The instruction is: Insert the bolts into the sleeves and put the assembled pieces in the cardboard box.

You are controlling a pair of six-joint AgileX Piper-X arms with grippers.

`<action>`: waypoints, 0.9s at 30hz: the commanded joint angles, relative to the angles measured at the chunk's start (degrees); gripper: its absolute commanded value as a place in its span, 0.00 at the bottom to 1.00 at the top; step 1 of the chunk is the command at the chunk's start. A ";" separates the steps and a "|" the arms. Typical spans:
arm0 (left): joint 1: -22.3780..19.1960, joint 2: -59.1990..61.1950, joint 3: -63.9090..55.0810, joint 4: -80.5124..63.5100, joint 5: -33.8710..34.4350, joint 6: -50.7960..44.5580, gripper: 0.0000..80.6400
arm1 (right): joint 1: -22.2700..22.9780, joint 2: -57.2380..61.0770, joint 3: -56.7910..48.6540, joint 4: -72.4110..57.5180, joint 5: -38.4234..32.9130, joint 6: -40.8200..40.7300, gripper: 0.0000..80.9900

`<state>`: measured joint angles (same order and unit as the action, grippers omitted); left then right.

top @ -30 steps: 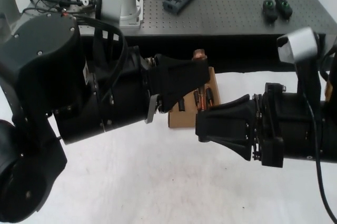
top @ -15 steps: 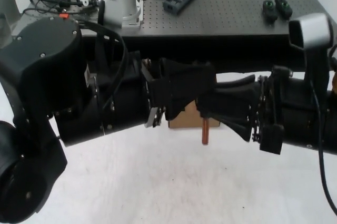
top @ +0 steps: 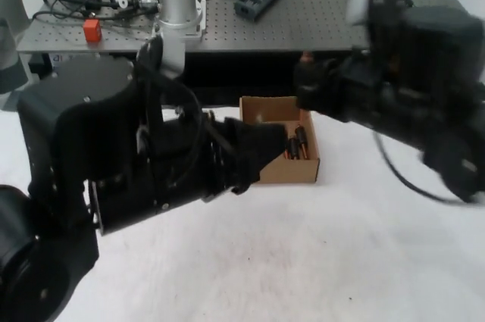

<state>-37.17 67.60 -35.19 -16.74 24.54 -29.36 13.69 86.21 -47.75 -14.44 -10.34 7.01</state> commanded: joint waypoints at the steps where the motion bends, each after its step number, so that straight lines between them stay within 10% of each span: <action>1: -0.19 -0.25 1.13 0.43 -6.26 1.00 0.06 | -0.26 11.85 -11.50 5.20 5.29 -0.60 0.02; 11: -0.19 -3.48 7.25 4.65 -17.42 0.68 0.01 | -0.38 34.54 -36.01 25.71 7.71 -0.60 0.00; 19: -0.19 -15.80 12.27 19.53 -24.54 0.68 0.01 | -0.49 34.52 -38.33 31.21 6.61 -0.27 0.46; 27: -0.19 -30.16 17.83 32.78 -29.16 -2.93 0.01 | -0.49 14.12 -26.02 30.27 3.76 -4.56 0.22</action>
<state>-37.17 47.66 -21.56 7.15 -1.54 -29.21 13.57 107.12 -78.23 16.93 -5.53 4.01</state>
